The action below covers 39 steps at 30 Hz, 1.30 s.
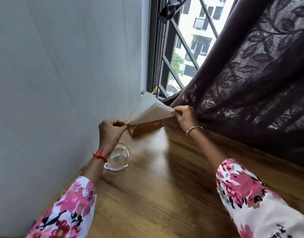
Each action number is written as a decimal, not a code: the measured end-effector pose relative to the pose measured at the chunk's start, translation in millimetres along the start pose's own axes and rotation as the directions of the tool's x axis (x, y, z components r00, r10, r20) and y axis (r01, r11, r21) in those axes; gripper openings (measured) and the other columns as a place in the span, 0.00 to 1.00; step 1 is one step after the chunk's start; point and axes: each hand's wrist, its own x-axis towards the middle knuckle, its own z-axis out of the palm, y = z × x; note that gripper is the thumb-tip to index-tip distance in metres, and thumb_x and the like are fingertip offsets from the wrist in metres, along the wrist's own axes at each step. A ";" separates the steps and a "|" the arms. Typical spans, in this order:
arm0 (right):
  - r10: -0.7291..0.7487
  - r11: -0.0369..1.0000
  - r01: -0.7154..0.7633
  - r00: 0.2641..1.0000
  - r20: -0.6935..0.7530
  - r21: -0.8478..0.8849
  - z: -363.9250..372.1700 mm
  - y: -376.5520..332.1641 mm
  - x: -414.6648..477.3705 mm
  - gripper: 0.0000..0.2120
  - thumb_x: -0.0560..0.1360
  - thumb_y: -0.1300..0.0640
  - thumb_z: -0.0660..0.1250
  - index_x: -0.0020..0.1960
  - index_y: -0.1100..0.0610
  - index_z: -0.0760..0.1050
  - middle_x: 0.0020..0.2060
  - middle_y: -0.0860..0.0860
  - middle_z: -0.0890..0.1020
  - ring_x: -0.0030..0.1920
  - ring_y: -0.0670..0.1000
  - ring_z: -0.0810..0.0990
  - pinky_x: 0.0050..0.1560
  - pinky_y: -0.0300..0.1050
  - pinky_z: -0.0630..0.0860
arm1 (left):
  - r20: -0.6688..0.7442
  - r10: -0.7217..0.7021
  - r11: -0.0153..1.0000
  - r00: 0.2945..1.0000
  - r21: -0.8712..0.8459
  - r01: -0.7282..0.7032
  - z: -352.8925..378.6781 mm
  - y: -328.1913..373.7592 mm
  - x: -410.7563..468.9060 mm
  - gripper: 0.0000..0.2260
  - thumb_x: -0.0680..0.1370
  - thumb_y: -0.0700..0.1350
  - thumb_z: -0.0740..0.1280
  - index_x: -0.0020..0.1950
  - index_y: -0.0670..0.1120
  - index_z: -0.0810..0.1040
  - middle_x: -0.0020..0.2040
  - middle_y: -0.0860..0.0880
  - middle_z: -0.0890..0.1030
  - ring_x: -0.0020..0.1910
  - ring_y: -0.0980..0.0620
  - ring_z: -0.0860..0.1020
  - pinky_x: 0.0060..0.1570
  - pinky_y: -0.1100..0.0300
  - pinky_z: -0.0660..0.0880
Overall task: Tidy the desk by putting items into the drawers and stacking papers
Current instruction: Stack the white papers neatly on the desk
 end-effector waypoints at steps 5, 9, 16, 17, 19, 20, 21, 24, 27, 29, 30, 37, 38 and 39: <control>-0.031 0.999 0.030 0.999 -0.025 -0.025 28.4 1.8 29.2 0.06 0.70 0.73 0.63 0.43 0.72 0.80 0.42 0.65 0.83 0.44 0.59 0.80 0.44 0.40 0.67 | -0.075 0.053 0.996 0.996 0.078 -0.047 13.1 -9.3 17.4 0.03 0.67 0.37 0.75 0.37 0.39 0.82 0.34 0.46 0.81 0.32 0.54 0.78 0.35 0.69 0.72; 0.021 1.000 -0.021 1.000 -0.001 -0.015 51.2 16.1 40.4 0.06 0.70 0.74 0.63 0.41 0.73 0.79 0.40 0.66 0.82 0.44 0.61 0.80 0.47 0.46 0.70 | -0.087 0.073 0.991 0.994 0.115 -0.062 23.4 -22.4 24.7 0.02 0.67 0.36 0.73 0.36 0.40 0.82 0.34 0.45 0.81 0.33 0.52 0.77 0.34 0.69 0.70; 0.107 0.994 -0.106 0.993 0.049 -0.026 77.9 39.3 47.7 0.06 0.69 0.73 0.63 0.35 0.75 0.76 0.37 0.71 0.80 0.38 0.63 0.79 0.44 0.53 0.68 | -0.081 0.043 0.982 0.996 0.185 -0.028 38.2 -49.4 33.5 0.05 0.67 0.36 0.73 0.33 0.37 0.80 0.32 0.40 0.81 0.33 0.45 0.79 0.37 0.53 0.76; 0.110 0.993 -0.108 0.992 0.061 -0.041 81.1 43.7 48.8 0.07 0.69 0.72 0.63 0.34 0.75 0.75 0.36 0.71 0.79 0.35 0.59 0.77 0.42 0.53 0.67 | -0.073 0.034 0.980 0.997 0.197 -0.019 39.5 -53.0 33.5 0.05 0.67 0.37 0.73 0.33 0.36 0.80 0.32 0.40 0.81 0.33 0.44 0.79 0.37 0.52 0.76; 0.125 0.990 -0.119 0.988 0.086 -0.070 86.7 52.4 50.3 0.07 0.69 0.72 0.63 0.33 0.73 0.75 0.34 0.71 0.79 0.33 0.50 0.71 0.36 0.52 0.69 | -0.054 0.020 0.981 0.998 0.194 -0.009 41.3 -57.1 31.4 0.04 0.67 0.36 0.73 0.34 0.37 0.81 0.33 0.41 0.82 0.33 0.46 0.79 0.36 0.57 0.74; 0.135 0.988 -0.127 0.986 0.093 -0.086 89.1 56.2 50.5 0.08 0.68 0.72 0.62 0.33 0.72 0.76 0.33 0.71 0.79 0.35 0.48 0.72 0.35 0.51 0.70 | -0.043 0.019 0.982 0.999 0.189 -0.011 41.9 -58.2 29.7 0.02 0.67 0.35 0.73 0.35 0.38 0.81 0.34 0.42 0.82 0.33 0.48 0.79 0.36 0.61 0.73; 0.144 0.986 -0.135 0.985 0.095 -0.102 91.2 59.9 50.1 0.07 0.68 0.71 0.62 0.33 0.72 0.77 0.35 0.71 0.79 0.36 0.47 0.74 0.35 0.50 0.72 | -0.030 0.019 0.982 0.999 0.186 -0.013 42.3 -59.5 28.2 0.02 0.67 0.35 0.73 0.35 0.38 0.82 0.35 0.43 0.83 0.34 0.50 0.78 0.35 0.67 0.70; 0.183 0.976 -0.168 0.978 0.103 -0.140 95.0 65.7 47.9 0.07 0.68 0.70 0.63 0.35 0.69 0.78 0.41 0.70 0.78 0.37 0.44 0.69 0.35 0.50 0.74 | -0.003 -0.003 0.983 1.000 0.181 0.004 43.3 -61.5 25.7 0.03 0.67 0.35 0.74 0.37 0.39 0.82 0.35 0.45 0.82 0.33 0.53 0.77 0.33 0.78 0.66; 0.201 0.971 -0.183 0.974 0.108 -0.154 94.8 63.6 46.0 0.07 0.69 0.69 0.63 0.35 0.68 0.79 0.40 0.71 0.77 0.37 0.46 0.64 0.35 0.49 0.71 | 0.003 -0.016 0.984 1.000 0.178 0.016 43.8 -62.8 25.9 0.02 0.67 0.34 0.74 0.37 0.38 0.82 0.35 0.45 0.82 0.33 0.53 0.76 0.32 0.80 0.66; 0.204 0.972 -0.189 0.973 0.112 -0.137 94.2 60.7 45.2 0.07 0.69 0.70 0.62 0.36 0.69 0.79 0.40 0.72 0.76 0.37 0.46 0.65 0.34 0.46 0.65 | 0.015 -0.021 0.982 1.000 0.190 0.018 43.8 -63.9 25.8 0.02 0.67 0.34 0.74 0.37 0.39 0.82 0.36 0.44 0.82 0.34 0.53 0.76 0.31 0.79 0.66; 0.207 0.973 -0.194 0.972 0.113 -0.122 93.8 59.5 44.6 0.07 0.70 0.70 0.62 0.36 0.70 0.78 0.40 0.72 0.76 0.37 0.46 0.66 0.34 0.44 0.62 | 0.023 -0.021 0.980 1.000 0.196 0.016 43.5 -64.6 25.8 0.02 0.67 0.35 0.74 0.37 0.39 0.82 0.36 0.44 0.83 0.34 0.53 0.76 0.31 0.78 0.65; 0.196 0.980 -0.198 0.969 0.149 0.002 85.9 49.8 37.0 0.15 0.70 0.75 0.59 0.50 0.67 0.80 0.48 0.62 0.83 0.46 0.48 0.78 0.41 0.34 0.68 | 0.077 -0.035 0.975 0.996 0.220 0.017 47.2 -64.7 29.1 0.18 0.64 0.39 0.77 0.52 0.39 0.79 0.47 0.43 0.81 0.46 0.47 0.78 0.51 0.56 0.75; 0.203 0.978 -0.208 0.967 0.153 0.016 85.7 48.5 36.5 0.18 0.69 0.75 0.59 0.54 0.66 0.79 0.50 0.60 0.83 0.50 0.50 0.80 0.46 0.33 0.70 | 0.087 -0.036 0.972 0.996 0.233 0.015 48.2 -64.9 30.0 0.20 0.64 0.40 0.78 0.54 0.39 0.78 0.49 0.43 0.80 0.48 0.46 0.77 0.53 0.55 0.74; 0.214 0.974 -0.222 0.963 0.164 0.035 86.0 47.6 36.7 0.20 0.68 0.75 0.59 0.57 0.65 0.77 0.53 0.59 0.82 0.54 0.52 0.80 0.51 0.33 0.71 | 0.102 -0.037 0.970 0.994 0.243 0.011 49.2 -65.2 30.7 0.22 0.64 0.42 0.78 0.55 0.40 0.78 0.50 0.44 0.80 0.50 0.46 0.77 0.54 0.56 0.74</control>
